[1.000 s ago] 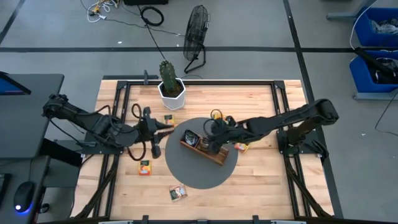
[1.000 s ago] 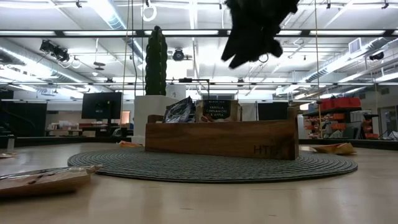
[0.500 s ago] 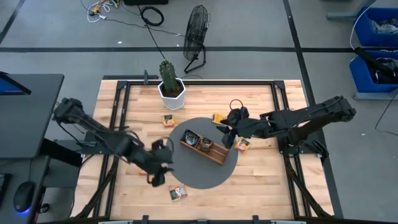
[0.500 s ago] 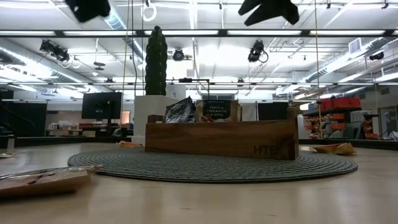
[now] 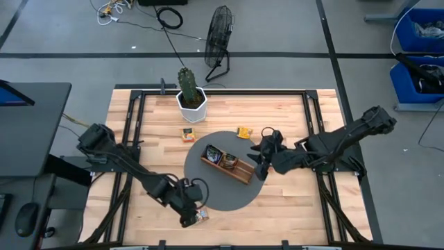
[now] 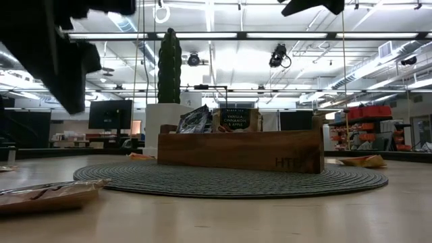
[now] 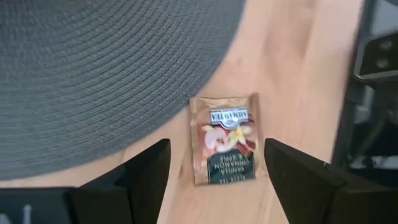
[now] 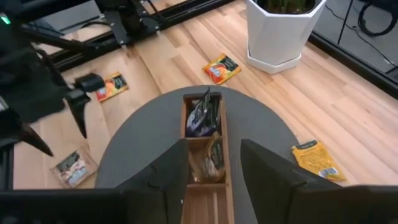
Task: Pick & Place Tea
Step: Put the brown tea bag into the middle section of the wooden organizer
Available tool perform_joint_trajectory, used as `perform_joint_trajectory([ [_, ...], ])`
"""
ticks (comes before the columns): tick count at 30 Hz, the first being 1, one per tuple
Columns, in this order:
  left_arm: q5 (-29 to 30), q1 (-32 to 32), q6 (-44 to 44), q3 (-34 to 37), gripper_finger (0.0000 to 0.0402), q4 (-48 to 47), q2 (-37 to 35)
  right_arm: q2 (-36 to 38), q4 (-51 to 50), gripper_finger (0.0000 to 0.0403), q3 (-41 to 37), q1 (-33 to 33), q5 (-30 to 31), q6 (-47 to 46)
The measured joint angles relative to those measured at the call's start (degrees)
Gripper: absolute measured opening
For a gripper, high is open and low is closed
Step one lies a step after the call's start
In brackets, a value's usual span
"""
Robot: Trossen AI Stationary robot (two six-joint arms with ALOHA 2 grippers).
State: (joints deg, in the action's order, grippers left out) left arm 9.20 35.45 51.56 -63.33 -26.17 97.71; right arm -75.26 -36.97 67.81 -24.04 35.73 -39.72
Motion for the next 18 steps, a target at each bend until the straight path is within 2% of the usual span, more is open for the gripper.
perform_joint_trajectory([
  [8,3.2,-0.7,3.33,0.0,0.0253,2.89,4.99,0.0,-0.54,0.0155,0.0,-3.59,2.94,-2.23],
  [18,3.23,-0.88,1.3,-0.04,0.0256,5.53,5.44,0.0,1.63,0.0155,-4.77,-4.9,4.35,-8.82],
])
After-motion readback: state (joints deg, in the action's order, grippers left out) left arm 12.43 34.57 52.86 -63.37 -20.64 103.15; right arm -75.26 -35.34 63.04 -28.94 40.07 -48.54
